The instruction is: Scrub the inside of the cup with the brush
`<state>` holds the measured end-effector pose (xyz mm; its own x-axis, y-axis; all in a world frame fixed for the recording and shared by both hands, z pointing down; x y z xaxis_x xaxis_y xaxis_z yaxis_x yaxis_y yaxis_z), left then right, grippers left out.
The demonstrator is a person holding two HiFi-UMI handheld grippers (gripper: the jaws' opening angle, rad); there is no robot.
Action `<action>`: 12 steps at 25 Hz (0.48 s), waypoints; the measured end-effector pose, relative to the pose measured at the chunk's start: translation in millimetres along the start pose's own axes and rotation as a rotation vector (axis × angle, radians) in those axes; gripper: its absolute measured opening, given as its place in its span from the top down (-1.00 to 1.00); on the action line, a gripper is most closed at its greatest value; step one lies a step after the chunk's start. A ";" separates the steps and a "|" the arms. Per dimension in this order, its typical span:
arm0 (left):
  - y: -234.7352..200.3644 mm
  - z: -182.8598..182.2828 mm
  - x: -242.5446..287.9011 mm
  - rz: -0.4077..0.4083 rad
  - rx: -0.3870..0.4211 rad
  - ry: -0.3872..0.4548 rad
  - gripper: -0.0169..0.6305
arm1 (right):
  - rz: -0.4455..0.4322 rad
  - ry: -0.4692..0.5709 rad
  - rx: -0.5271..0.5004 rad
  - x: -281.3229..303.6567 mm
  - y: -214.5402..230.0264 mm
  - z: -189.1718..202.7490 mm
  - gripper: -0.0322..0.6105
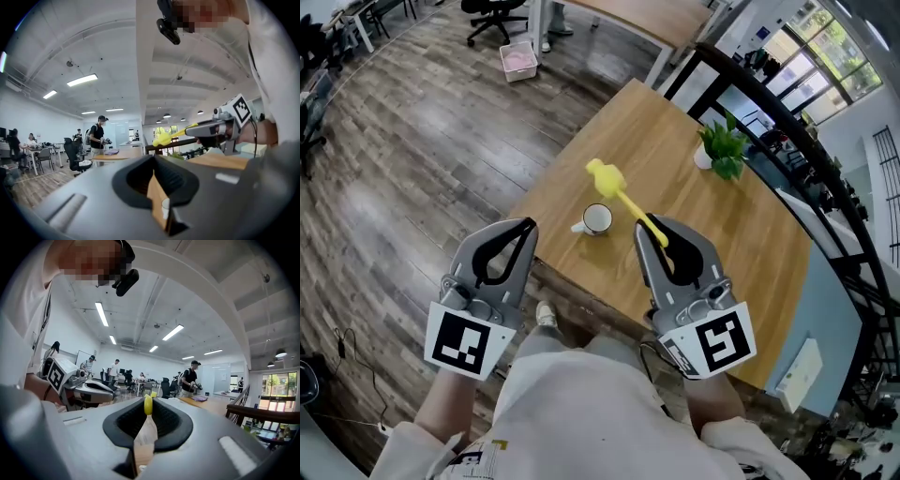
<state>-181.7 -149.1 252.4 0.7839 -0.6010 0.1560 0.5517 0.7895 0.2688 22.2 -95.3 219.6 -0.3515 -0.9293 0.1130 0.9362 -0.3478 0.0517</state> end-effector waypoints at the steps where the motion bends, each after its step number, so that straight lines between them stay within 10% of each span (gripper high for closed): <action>1: -3.0 4.3 5.9 0.010 -0.001 -0.002 0.94 | 0.003 -0.023 0.003 5.8 3.9 3.4 0.79; 12: 2.7 60.4 84.5 0.149 -0.017 -0.120 0.73 | -0.055 -0.312 0.041 53.4 64.1 71.9 0.79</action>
<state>-131.1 -205.3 323.8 0.8183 -0.4873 0.3050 0.4378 0.8721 0.2188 62.8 -158.3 300.2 -0.3931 -0.8242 0.4077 0.9168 -0.3851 0.1054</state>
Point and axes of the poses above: the fingertips, and each gripper's own axes: x forward along the fingers, y to its right, z out of its underside, the point moved 7 cm from there along -x, backward along the fingers, and after that the axes turned 11 degrees about x, right-handed, at the moved point
